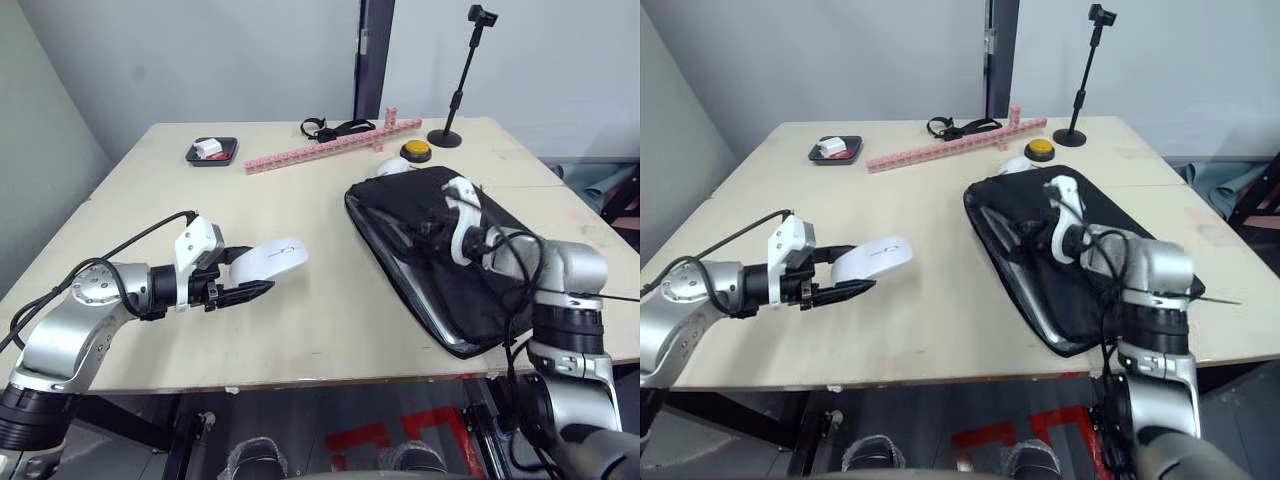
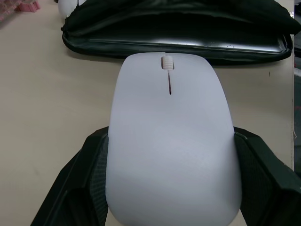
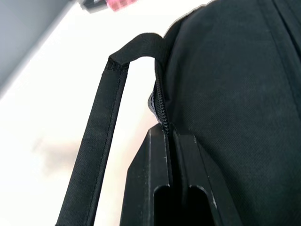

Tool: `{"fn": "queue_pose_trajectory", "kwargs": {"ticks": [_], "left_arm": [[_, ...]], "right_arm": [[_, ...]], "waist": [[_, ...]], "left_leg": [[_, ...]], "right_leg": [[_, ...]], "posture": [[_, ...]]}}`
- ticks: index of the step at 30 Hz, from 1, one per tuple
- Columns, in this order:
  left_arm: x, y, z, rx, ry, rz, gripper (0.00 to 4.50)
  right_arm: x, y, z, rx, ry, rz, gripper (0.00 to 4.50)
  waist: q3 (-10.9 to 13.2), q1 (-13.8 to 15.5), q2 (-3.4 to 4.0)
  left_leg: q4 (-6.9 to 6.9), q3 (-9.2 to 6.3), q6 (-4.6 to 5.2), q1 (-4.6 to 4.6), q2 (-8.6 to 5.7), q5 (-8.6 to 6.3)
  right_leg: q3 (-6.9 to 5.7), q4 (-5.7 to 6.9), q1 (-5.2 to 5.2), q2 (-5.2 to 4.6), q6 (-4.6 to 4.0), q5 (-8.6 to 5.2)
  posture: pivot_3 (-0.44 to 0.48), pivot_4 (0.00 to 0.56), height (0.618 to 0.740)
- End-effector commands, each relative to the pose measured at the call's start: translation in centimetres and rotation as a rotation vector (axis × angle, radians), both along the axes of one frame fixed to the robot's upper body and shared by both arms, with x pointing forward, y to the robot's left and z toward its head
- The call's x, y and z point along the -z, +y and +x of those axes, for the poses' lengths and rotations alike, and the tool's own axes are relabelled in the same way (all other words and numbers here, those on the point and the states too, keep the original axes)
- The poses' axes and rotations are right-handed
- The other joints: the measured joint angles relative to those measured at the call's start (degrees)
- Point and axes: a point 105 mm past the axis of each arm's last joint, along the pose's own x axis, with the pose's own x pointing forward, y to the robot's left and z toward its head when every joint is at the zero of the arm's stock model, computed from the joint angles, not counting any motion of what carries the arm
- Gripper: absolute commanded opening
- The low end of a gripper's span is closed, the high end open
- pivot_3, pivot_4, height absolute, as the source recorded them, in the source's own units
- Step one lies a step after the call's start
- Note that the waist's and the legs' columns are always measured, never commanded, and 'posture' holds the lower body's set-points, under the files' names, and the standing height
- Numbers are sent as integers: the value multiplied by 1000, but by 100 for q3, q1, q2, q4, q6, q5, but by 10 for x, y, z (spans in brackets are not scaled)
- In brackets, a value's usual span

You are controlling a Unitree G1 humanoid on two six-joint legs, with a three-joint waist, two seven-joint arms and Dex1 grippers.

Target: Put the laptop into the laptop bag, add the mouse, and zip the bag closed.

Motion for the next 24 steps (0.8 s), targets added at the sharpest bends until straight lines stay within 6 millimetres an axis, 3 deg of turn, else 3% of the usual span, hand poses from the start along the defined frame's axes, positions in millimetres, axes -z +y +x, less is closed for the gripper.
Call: {"fn": "queue_pose_trajectory", "kwargs": {"ticks": [1, 5, 12, 24], "left_arm": [[-4, -3, -2, 12, -32, -1, 2812], [0, -12, -3, 27, -25, -17, 2812], [12, -27, 3, 39, -11, -29, 2812], [27, -69, 33, 49, -10, -56, 2812]], "right_arm": [[-24, 5, -8, -67, 13, 111, 6], [-34, 3, -8, -56, 16, 118, 6], [-56, 16, -8, -104, -37, 153, 6], [-58, 25, -9, -111, -37, 169, 6]], "waist": [[1, -3, 1], [1, 14, 1], [2, 25, 4], [3, 95, 4]], "left_leg": [[0, 0, -1, -3, 0, 0], [-8, 2, -6, -1, 0, 4], [-19, 4, -17, 0, 0, 14], [-22, 5, -10, -5, 0, 27]], "right_leg": [[0, 0, -3, 0, 0, 0], [-1, -1, -4, 0, 0, 0], [0, 3, -13, 1, 2, 1], [2, 2, -17, 1, 14, 8]], "posture": [[0, 150, 740], [0, 150, 740], [0, 150, 740], [0, 150, 740]]}}
